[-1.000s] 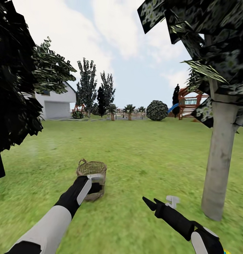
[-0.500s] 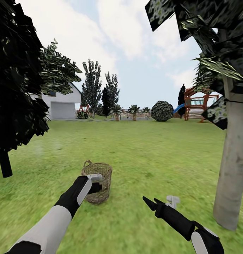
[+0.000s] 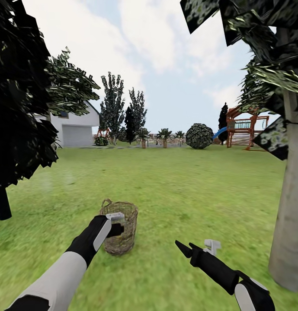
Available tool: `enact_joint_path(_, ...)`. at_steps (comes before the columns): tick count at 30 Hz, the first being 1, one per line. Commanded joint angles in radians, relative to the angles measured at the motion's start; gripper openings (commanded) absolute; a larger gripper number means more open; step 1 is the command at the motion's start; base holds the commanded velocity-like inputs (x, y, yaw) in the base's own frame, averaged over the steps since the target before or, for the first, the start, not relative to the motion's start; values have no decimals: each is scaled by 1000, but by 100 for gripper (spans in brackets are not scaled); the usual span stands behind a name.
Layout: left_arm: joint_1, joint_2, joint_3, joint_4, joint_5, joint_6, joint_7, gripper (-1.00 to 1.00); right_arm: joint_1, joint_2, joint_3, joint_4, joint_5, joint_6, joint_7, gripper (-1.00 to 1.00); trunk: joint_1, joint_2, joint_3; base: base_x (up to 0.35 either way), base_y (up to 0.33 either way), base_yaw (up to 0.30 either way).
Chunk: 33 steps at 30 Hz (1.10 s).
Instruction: Take the three Easter eggs out of the wicker basket on the lawn in the garden, then place them on the lawn next to a single tree (choose any tree) so that all three eggs are next to the same tree and none are left in the basket.
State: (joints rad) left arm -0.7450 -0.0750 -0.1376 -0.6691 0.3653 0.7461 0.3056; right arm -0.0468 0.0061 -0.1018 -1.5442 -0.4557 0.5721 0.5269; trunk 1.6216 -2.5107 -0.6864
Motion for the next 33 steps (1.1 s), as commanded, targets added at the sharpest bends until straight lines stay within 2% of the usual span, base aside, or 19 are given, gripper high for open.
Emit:
enact_joint_path(1, -1, 1, -3, -1, 11, 2, 9, 100, -1, 1, -3, -1, -6, 8, 1, 100, 0, -1, -1, 172, 97, 0)
enact_joint_path(12, -1, 1, -3, 0, 11, 2, 9, 100, -1, 2, -5, -1, -5, 9, 1, 100, 0, -1, -1, 177, 153, 0)
enact_joint_path(33, -1, 1, -4, 2, 11, 2, 9, 100, -1, 2, -3, -1, -5, 9, 1, 100, 0, -1, 0, 181, 242, -1)
